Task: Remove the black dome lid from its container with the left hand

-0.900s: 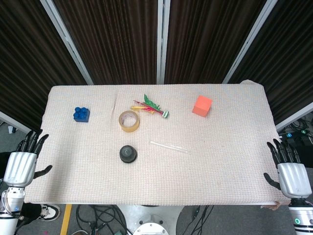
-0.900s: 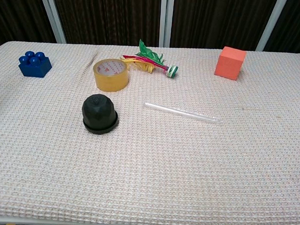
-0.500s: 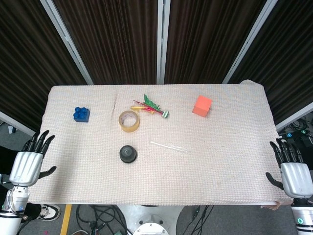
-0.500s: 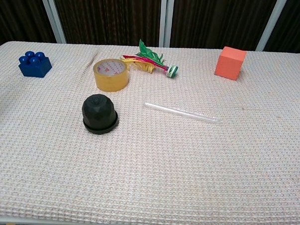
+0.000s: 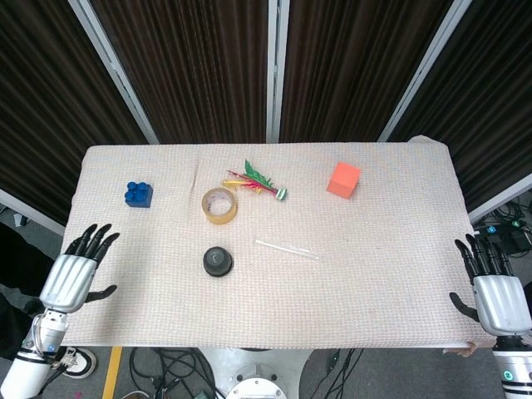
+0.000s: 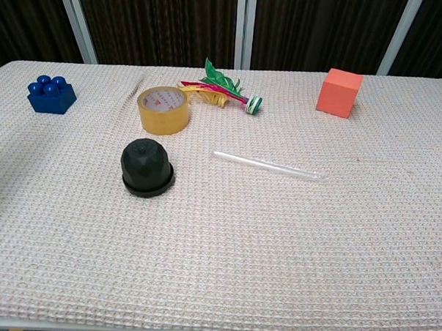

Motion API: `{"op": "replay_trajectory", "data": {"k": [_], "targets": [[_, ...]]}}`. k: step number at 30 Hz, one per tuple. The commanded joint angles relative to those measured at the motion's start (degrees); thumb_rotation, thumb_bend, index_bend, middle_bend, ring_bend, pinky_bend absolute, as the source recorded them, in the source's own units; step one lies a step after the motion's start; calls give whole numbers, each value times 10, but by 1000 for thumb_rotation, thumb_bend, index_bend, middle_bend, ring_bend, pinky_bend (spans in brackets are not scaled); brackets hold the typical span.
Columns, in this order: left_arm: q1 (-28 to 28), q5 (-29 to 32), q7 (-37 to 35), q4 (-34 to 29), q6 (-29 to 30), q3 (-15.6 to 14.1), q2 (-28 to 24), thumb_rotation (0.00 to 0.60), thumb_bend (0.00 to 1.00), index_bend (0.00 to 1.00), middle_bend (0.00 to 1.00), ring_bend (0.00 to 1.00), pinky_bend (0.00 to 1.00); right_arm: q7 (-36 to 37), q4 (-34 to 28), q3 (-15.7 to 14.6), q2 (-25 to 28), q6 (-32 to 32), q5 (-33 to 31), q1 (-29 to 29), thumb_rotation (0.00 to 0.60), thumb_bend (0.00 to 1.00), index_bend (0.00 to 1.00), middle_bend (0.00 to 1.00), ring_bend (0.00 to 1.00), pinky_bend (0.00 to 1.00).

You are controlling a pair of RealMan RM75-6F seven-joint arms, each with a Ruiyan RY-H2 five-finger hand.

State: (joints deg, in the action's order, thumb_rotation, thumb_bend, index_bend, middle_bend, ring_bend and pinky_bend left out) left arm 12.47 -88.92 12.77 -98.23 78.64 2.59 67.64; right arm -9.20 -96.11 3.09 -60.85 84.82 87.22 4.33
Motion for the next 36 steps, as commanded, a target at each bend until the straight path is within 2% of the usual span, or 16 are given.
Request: {"op": "replay_trajectory", "data": {"k": [1, 12, 18, 36], "targets": [[18, -9, 1, 4, -19, 2, 12, 600, 0, 123, 45, 4, 211, -6, -5, 4, 0, -2, -4, 3, 600, 101, 0, 0, 0, 0], [79, -22, 14, 10, -90, 6, 50, 600, 0, 123, 46, 4, 211, -17, -20, 12, 4, -6, -9, 11, 600, 101, 0, 0, 0, 0], [114, -16, -12, 6, -145, 2, 54, 600, 0, 122, 46, 4, 211, -20, -26, 16, 6, -4, -17, 11, 600, 101, 0, 0, 0, 0], [196, 37, -81, 89, -246, 18, 134, 600, 0, 120, 62, 4, 211, -10, -25, 18, 8, -17, -39, 13, 600, 101, 0, 0, 0, 0]]}}
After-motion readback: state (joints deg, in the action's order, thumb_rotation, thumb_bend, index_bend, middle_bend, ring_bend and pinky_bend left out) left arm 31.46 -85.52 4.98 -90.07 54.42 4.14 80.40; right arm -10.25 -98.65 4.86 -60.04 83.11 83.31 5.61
